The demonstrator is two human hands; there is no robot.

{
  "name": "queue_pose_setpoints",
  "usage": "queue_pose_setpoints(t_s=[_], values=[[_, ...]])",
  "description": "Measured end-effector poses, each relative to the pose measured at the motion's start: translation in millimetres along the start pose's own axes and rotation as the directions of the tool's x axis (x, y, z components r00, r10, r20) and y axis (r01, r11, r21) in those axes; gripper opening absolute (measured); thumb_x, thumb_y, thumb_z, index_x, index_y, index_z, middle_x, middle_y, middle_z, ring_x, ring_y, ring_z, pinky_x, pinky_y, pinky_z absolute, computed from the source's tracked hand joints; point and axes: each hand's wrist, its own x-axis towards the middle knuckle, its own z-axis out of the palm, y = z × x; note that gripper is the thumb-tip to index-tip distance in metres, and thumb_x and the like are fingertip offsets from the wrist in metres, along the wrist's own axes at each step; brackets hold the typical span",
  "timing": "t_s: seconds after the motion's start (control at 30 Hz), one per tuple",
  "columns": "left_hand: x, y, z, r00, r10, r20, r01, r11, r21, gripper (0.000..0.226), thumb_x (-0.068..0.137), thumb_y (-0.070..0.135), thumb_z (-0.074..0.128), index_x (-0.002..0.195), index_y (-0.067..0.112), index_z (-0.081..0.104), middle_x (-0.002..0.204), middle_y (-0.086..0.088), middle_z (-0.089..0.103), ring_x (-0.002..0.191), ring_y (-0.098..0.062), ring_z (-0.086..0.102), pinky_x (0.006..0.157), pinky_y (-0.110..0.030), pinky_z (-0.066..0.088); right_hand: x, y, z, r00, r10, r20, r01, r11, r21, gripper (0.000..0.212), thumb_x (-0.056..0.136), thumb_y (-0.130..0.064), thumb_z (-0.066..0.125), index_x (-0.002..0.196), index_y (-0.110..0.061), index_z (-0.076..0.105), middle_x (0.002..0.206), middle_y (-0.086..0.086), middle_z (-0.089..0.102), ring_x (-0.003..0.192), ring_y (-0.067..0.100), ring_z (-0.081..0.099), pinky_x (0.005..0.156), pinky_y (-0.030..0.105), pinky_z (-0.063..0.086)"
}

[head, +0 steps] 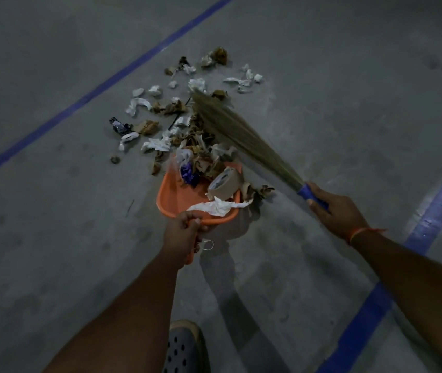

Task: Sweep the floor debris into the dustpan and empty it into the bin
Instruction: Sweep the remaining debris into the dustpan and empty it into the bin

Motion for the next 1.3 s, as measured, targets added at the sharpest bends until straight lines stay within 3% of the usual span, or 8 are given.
queue_pose_setpoints(t_s=[0.17, 0.3, 0.43, 0.67, 0.97, 1.17, 1.3], values=[[1, -10, -15, 0.999, -0.006, -0.054, 0.005, 1.0, -0.027, 0.016, 0.107, 0.015, 0.051, 0.111, 0.019, 0.065, 0.091, -0.011, 0.073, 0.064, -0.023, 0.058, 0.05, -0.03, 0.045, 61, -19, -21, 0.998, -0.061, -0.009, 0.06, 0.992, -0.107, 0.054, 0.098, -0.043, 0.048, 0.149, -0.034, 0.032, 0.112, 0.019, 0.068, 0.093, 0.032, 0.065, 0.081, 0.032, 0.047], [5, -15, -27, 0.996, -0.018, -0.092, 0.012, 0.998, -0.065, 0.018, 0.108, 0.015, 0.05, 0.108, 0.022, 0.066, 0.091, -0.011, 0.071, 0.065, -0.026, 0.057, 0.049, -0.029, 0.044, 106, -44, -37, 0.991, -0.122, 0.048, 0.13, 0.965, -0.229, 0.056, 0.099, -0.046, 0.043, 0.151, -0.032, 0.027, 0.11, 0.018, 0.067, 0.094, 0.033, 0.063, 0.081, 0.035, 0.049], [8, -15, -29, 0.995, -0.038, -0.094, 0.032, 0.997, -0.069, 0.018, 0.108, 0.014, 0.049, 0.111, 0.018, 0.066, 0.093, -0.014, 0.071, 0.057, -0.02, 0.058, 0.047, -0.028, 0.045, 143, -69, -39, 0.987, -0.116, 0.115, 0.147, 0.934, -0.325, 0.056, 0.099, -0.046, 0.043, 0.151, -0.032, 0.028, 0.124, 0.019, 0.062, 0.106, 0.037, 0.06, 0.086, 0.037, 0.047], [8, -6, -29, 0.995, -0.037, -0.091, 0.028, 0.995, -0.099, 0.016, 0.107, 0.011, 0.049, 0.113, 0.013, 0.064, 0.091, -0.014, 0.069, 0.058, -0.021, 0.058, 0.04, -0.025, 0.043, 148, -69, -24, 0.968, -0.083, 0.238, 0.128, 0.975, -0.18, 0.054, 0.098, -0.037, 0.05, 0.148, -0.021, 0.039, 0.139, 0.014, 0.053, 0.123, 0.032, 0.052, 0.102, 0.033, 0.038], [39, 2, -49, 0.988, -0.038, -0.152, 0.032, 0.999, -0.039, 0.012, 0.106, 0.016, 0.052, 0.107, 0.018, 0.064, 0.089, -0.012, 0.075, 0.066, -0.029, 0.062, 0.051, -0.03, 0.045, 91, -34, -38, 0.916, -0.131, 0.378, 0.213, 0.96, -0.182, 0.053, 0.098, -0.041, 0.049, 0.148, -0.03, 0.036, 0.133, 0.01, 0.059, 0.11, 0.024, 0.058, 0.089, 0.029, 0.038], [38, 9, -51, 0.987, -0.031, -0.156, 0.026, 0.999, -0.034, 0.014, 0.106, 0.013, 0.053, 0.101, 0.018, 0.065, 0.086, -0.012, 0.073, 0.06, -0.026, 0.062, 0.051, -0.03, 0.044, 44, -21, -46, 0.902, -0.131, 0.411, 0.216, 0.962, -0.167, 0.054, 0.098, -0.045, 0.047, 0.149, -0.035, 0.032, 0.126, 0.004, 0.063, 0.095, 0.012, 0.059, 0.083, 0.026, 0.04], [38, 10, -54, 0.987, -0.023, -0.158, 0.023, 1.0, -0.004, 0.014, 0.106, 0.013, 0.053, 0.103, 0.018, 0.065, 0.088, -0.014, 0.074, 0.061, -0.027, 0.061, 0.051, -0.031, 0.045, 19, -15, -49, 0.901, -0.134, 0.413, 0.23, 0.954, -0.192, 0.06, 0.091, -0.063, 0.037, 0.147, -0.042, 0.029, 0.101, -0.002, 0.069, 0.074, 0.005, 0.06, 0.073, 0.026, 0.048]])
